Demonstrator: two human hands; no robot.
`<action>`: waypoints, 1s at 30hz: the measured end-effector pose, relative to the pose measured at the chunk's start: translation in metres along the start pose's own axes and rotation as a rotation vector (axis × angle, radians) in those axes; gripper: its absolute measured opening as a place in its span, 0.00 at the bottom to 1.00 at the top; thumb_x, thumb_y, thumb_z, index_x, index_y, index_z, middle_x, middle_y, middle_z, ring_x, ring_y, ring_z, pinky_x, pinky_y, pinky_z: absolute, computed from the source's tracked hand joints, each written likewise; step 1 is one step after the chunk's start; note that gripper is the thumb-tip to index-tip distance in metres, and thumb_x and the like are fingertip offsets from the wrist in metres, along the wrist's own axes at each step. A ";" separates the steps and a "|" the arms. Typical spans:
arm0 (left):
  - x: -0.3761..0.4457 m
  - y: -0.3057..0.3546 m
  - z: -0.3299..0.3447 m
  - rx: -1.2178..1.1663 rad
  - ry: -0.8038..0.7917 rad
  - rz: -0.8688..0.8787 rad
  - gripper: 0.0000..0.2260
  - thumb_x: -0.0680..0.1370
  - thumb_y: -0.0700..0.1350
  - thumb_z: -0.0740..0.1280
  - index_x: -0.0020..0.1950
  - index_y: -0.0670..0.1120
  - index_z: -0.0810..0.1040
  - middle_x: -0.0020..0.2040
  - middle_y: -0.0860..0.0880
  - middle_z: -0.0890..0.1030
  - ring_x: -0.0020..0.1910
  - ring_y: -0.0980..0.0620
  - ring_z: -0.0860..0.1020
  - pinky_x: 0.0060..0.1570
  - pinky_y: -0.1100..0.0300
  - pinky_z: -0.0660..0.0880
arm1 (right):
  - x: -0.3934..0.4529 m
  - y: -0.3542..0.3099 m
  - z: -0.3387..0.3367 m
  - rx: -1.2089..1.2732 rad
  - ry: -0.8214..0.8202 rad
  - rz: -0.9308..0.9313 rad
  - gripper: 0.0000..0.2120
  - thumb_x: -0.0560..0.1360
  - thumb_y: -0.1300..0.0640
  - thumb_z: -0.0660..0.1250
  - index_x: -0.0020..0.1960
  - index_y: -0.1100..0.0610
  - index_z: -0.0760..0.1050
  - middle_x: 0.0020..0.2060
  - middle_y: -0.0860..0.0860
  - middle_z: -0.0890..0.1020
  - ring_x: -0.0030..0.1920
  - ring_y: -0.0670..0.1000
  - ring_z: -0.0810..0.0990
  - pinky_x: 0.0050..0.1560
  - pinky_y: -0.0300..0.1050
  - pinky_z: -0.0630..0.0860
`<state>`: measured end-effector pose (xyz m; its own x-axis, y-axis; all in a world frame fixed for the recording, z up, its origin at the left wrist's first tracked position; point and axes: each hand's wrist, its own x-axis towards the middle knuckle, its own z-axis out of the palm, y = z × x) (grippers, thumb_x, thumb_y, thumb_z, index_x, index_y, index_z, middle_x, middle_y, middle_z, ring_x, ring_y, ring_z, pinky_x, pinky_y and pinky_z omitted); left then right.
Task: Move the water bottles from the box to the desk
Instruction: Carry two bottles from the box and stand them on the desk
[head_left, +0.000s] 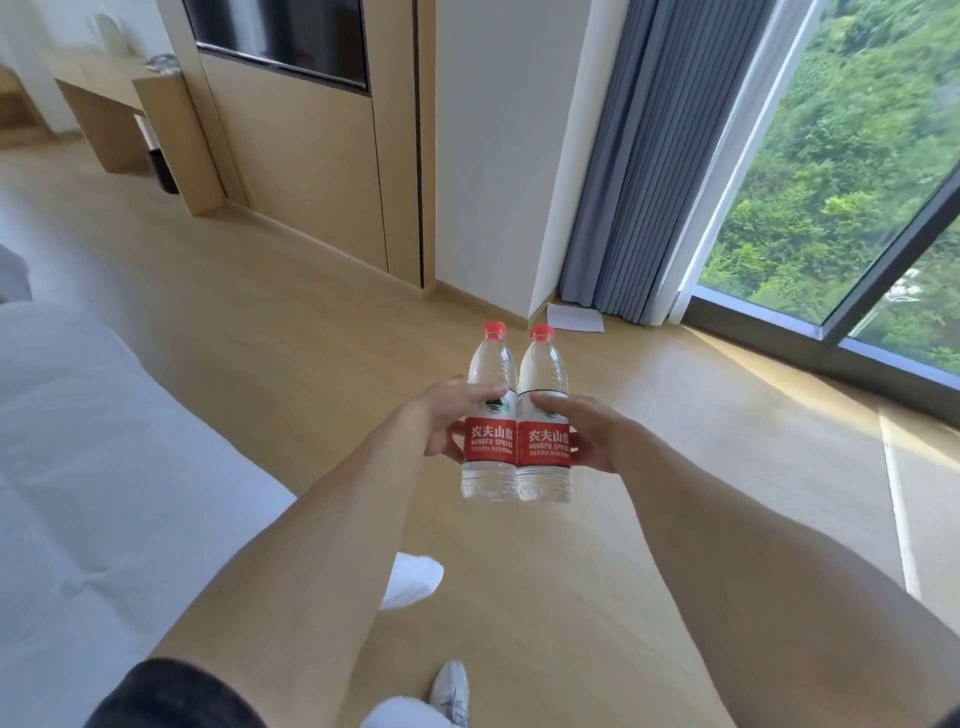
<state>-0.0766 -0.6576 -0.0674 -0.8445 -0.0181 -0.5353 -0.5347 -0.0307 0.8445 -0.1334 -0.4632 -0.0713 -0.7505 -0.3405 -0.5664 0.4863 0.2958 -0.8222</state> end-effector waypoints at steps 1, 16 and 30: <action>0.013 0.010 -0.008 -0.002 0.002 -0.001 0.18 0.76 0.54 0.73 0.62 0.49 0.78 0.56 0.45 0.83 0.53 0.43 0.82 0.52 0.34 0.79 | 0.015 -0.012 -0.001 -0.011 -0.003 0.005 0.19 0.75 0.49 0.74 0.61 0.57 0.76 0.54 0.59 0.85 0.54 0.58 0.85 0.53 0.55 0.82; 0.196 0.125 -0.131 -0.098 0.168 0.008 0.10 0.79 0.52 0.70 0.57 0.50 0.78 0.48 0.46 0.84 0.45 0.45 0.82 0.55 0.35 0.78 | 0.258 -0.170 0.020 -0.105 -0.156 -0.007 0.22 0.72 0.49 0.76 0.61 0.58 0.76 0.53 0.58 0.85 0.52 0.57 0.85 0.55 0.57 0.82; 0.335 0.222 -0.229 -0.240 0.535 -0.015 0.17 0.76 0.55 0.72 0.61 0.48 0.80 0.55 0.43 0.85 0.55 0.42 0.84 0.55 0.37 0.79 | 0.465 -0.324 0.053 -0.219 -0.464 0.006 0.20 0.72 0.53 0.77 0.60 0.59 0.76 0.53 0.59 0.85 0.54 0.59 0.85 0.54 0.57 0.82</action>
<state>-0.4704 -0.8994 -0.0630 -0.6704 -0.5156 -0.5335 -0.4716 -0.2590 0.8429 -0.6158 -0.7649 -0.0712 -0.4460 -0.6839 -0.5774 0.3473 0.4623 -0.8159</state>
